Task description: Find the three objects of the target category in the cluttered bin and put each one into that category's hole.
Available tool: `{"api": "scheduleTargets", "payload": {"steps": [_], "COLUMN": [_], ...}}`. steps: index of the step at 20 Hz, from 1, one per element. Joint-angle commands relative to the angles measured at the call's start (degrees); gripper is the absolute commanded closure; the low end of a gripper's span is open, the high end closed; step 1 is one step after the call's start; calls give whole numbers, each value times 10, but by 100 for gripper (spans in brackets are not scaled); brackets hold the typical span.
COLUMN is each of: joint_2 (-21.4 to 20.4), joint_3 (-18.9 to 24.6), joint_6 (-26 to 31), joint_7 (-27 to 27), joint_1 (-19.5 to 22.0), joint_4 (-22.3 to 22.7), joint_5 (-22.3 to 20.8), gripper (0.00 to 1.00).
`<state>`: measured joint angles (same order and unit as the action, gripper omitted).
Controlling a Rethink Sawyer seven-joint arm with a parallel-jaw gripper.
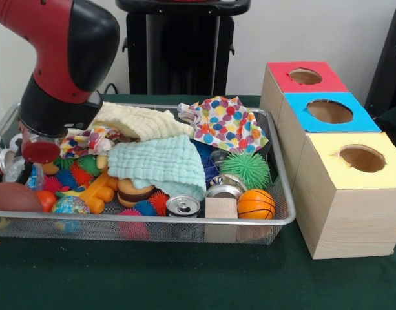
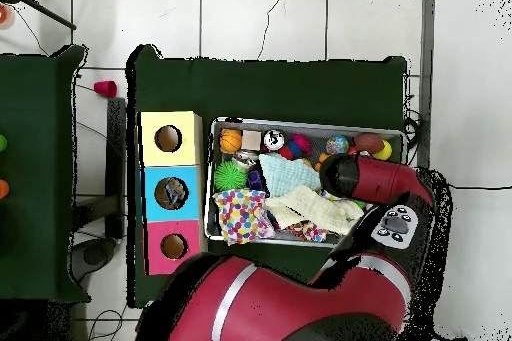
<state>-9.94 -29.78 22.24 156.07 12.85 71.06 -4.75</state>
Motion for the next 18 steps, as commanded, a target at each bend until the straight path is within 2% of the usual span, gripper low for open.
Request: {"api": "scheduleTargets", "payload": {"steps": [1, 4, 5, 13, 16, 18], "joint_2": [29, 30, 30, 27, 2, -37], "joint_3": [101, 98, 98, 96, 94, 86], "joint_6": [-24, -20, -28, -26, 14, 42], "joint_7": [-30, -33, -27, -28, -20, -22], "joint_1": [7, 4, 4, -2, -10, -29], "joint_4": [33, 28, 30, 25, 43, 67], "joint_5": [-27, -35, -36, -46, -29, -27], "gripper": [0, 0, 100, 100, 100, 100]}}
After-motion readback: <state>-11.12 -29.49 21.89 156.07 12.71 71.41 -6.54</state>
